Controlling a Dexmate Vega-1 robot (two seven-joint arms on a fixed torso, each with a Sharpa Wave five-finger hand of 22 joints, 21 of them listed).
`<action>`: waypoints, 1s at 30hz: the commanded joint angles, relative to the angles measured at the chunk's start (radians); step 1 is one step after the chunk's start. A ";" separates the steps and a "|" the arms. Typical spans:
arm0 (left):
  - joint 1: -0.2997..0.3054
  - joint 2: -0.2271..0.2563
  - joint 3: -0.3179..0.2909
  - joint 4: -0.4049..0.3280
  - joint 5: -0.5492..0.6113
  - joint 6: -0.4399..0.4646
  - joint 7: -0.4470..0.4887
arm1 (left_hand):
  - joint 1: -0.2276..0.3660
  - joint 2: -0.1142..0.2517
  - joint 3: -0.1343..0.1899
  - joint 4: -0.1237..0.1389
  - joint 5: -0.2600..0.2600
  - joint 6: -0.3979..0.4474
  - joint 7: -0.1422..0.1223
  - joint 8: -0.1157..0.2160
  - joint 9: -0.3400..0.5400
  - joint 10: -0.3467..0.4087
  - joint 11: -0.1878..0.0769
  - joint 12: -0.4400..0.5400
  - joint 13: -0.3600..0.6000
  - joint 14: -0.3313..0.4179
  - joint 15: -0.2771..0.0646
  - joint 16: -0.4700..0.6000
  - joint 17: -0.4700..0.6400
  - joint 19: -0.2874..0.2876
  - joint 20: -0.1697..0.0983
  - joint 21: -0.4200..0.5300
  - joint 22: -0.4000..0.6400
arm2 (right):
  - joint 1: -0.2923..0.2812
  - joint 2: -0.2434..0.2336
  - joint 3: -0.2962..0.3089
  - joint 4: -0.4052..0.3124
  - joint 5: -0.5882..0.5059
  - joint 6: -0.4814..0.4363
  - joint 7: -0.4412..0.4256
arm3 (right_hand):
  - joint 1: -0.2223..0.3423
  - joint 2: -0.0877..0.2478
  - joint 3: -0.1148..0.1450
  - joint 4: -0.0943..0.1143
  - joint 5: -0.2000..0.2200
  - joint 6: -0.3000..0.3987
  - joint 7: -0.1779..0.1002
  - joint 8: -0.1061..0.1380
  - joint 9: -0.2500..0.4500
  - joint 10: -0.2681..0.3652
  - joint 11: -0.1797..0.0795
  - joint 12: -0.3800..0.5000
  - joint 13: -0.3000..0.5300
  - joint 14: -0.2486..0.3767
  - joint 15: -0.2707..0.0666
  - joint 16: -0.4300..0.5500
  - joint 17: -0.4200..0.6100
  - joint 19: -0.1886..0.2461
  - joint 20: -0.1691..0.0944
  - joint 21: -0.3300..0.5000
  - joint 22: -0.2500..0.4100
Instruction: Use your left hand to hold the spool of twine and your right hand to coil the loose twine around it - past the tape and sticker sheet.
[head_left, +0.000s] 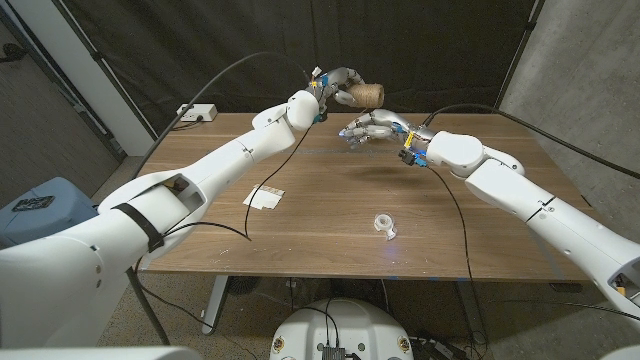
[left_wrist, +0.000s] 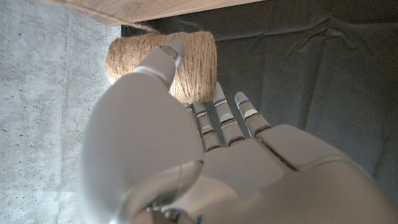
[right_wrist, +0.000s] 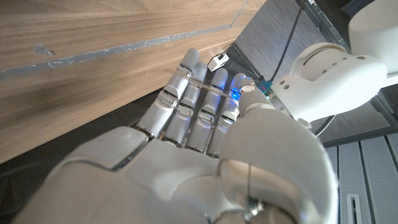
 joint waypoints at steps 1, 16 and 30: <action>-0.001 -0.001 0.008 0.006 0.010 0.001 -0.002 | 0.005 0.040 0.004 0.006 0.006 0.033 0.026 0.134 0.084 0.054 0.042 0.004 0.223 0.003 -0.007 0.005 0.005 -0.002 0.003 0.008 0.005 | -0.005 -0.006 0.020 -0.013 0.033 0.030 0.013 | 0.003 0.010 -0.004 -0.002 0.002 0.009 0.002 -0.001 0.002 0.010 -0.002 -0.004 0.001 0.013 -0.142 0.001 0.006 0.009 -0.060 0.008 0.005; 0.000 -0.010 0.016 0.027 0.007 -0.025 -0.008 | 0.004 0.039 0.002 0.007 0.008 0.034 0.024 0.133 0.084 0.054 0.040 0.003 0.223 0.005 -0.008 0.005 0.004 -0.002 0.002 0.010 0.005 | -0.018 -0.002 0.051 -0.021 0.073 0.081 0.009 | 0.008 0.013 -0.004 -0.004 0.003 0.024 0.002 0.001 0.003 0.027 -0.002 -0.003 0.001 0.028 -0.143 0.006 0.010 0.017 -0.060 0.013 0.005; 0.002 -0.016 0.019 0.034 0.011 -0.025 -0.007 | 0.002 0.040 0.000 0.008 0.010 0.035 0.023 0.133 0.084 0.056 0.039 0.003 0.222 0.007 -0.010 0.006 0.004 -0.001 -0.001 0.012 0.005 | -0.028 -0.006 0.070 -0.028 0.097 0.120 0.015 | 0.010 0.017 -0.002 -0.003 0.003 0.031 0.004 0.000 0.004 0.034 -0.001 -0.005 0.002 0.039 -0.143 0.006 0.011 0.024 -0.062 0.017 0.006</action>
